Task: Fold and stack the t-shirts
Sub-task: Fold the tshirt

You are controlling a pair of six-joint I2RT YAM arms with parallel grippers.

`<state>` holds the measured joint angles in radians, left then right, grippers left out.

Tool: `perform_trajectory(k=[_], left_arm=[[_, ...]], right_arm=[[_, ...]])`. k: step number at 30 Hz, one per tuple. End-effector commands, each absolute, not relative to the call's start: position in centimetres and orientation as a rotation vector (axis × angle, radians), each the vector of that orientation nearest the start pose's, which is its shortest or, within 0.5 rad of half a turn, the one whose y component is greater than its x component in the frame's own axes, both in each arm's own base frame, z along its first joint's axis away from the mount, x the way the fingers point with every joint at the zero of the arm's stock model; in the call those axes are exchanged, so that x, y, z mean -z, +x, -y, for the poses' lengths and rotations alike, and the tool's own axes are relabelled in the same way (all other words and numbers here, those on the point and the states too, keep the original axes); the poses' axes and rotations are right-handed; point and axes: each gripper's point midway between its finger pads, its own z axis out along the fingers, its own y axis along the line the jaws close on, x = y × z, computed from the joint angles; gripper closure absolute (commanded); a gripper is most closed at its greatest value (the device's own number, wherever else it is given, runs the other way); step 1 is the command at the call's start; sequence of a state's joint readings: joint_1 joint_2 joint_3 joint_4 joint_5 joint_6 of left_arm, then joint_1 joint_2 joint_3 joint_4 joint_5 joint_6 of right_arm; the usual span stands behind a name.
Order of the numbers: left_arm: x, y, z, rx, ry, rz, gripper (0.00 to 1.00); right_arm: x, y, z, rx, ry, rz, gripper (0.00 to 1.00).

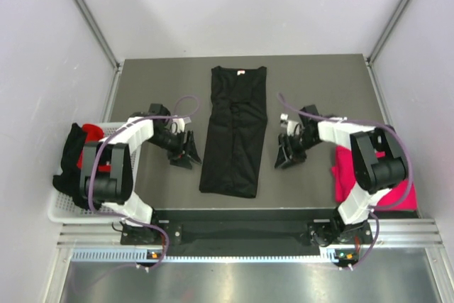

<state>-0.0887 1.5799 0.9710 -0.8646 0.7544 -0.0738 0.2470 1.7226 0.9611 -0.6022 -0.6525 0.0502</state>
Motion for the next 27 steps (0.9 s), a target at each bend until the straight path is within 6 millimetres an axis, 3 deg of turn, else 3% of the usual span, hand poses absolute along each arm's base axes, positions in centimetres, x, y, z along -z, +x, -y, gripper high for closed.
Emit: perform_trajectory(k=[1, 3, 8, 13, 19, 22, 27], left_arm=[[-7.1, 22.4, 14.6, 1.170, 0.024, -2.948, 0.41], [-6.1, 21.9, 14.5, 1.149, 0.020, -2.999, 0.42], [-4.0, 20.5, 14.9, 1.065, 0.085, -3.098, 0.43], [-3.2, 19.2, 15.8, 1.012, 0.176, -3.158, 0.47], [-2.1, 18.9, 15.6, 0.977, 0.168, -3.211, 0.53], [-1.7, 18.8, 15.6, 0.967, 0.172, -3.232, 0.57], [-1.3, 18.4, 16.1, 0.986, 0.208, -3.249, 0.61]], right_arm=[[-3.8, 22.1, -20.2, -1.097, -0.450, -2.794, 0.53], [-3.3, 20.0, -21.3, -1.145, -0.479, -2.819, 0.52], [-2.8, 17.5, -24.1, -1.234, -0.496, -2.866, 0.49], [-2.4, 16.2, -24.9, -1.260, -0.466, -2.909, 0.49], [-2.2, 14.8, -26.1, -1.300, -0.494, -2.939, 0.53], [-1.9, 14.3, -26.8, -1.316, -0.557, -2.954, 0.65], [-2.3, 13.4, -28.1, -1.406, -0.603, -2.942, 1.00]])
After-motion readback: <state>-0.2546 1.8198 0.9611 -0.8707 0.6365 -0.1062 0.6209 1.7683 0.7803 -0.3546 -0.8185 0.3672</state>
